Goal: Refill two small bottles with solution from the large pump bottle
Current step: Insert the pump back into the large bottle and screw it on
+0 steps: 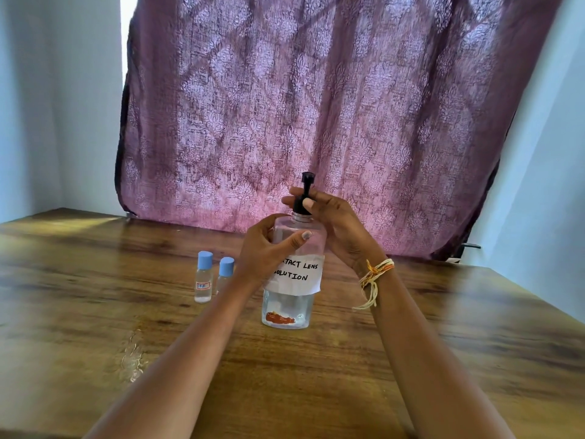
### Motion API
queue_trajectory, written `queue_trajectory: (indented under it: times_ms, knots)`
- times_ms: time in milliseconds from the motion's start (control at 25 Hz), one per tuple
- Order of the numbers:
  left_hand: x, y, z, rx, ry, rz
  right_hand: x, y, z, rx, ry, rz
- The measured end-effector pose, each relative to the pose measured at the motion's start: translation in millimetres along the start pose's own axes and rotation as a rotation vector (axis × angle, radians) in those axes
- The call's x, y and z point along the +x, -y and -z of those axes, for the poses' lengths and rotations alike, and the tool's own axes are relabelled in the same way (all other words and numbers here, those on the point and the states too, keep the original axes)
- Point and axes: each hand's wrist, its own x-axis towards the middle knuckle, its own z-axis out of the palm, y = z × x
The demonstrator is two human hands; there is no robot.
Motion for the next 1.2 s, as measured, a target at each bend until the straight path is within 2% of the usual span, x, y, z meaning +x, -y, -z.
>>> queue_trajectory:
  times_ms: [120,440,640,760,920,960,1080,1200]
  knots:
    - [0.5,0.3,0.1,-0.002,0.01,0.0,-3.0,3.8,2.6,-0.029,0.042,0.017]
    - [-0.4,-1.7,-1.3,0.038,-0.031,0.013,-0.2,8.7,-9.0,-0.278,-0.274,0.043]
    - [0.7,0.9,-1.7,0.051,-0.043,0.008,-4.1,8.3,-15.1,-0.298,-0.34,0.077]
    - [-0.6,-1.7,-1.7,0.064,-0.01,-0.026,-20.6,-5.3,-15.4,-0.269,-0.303,0.068]
    - [-10.5,-3.7,-1.0,0.048,0.099,-0.052,-54.1,-34.5,-3.6,-0.025,-0.119,-0.101]
    - [-13.9,-3.1,-0.6,0.055,0.105,-0.033,-62.8,-41.7,0.2,-0.087,-0.083,-0.142]
    - [-26.9,3.7,3.6,-0.009,0.113,0.105,-85.8,-63.3,0.6,-0.534,-0.107,-0.269]
    - [-45.4,9.9,14.5,0.113,0.112,0.272,-93.5,-79.6,-6.6,-0.636,-0.197,-0.304]
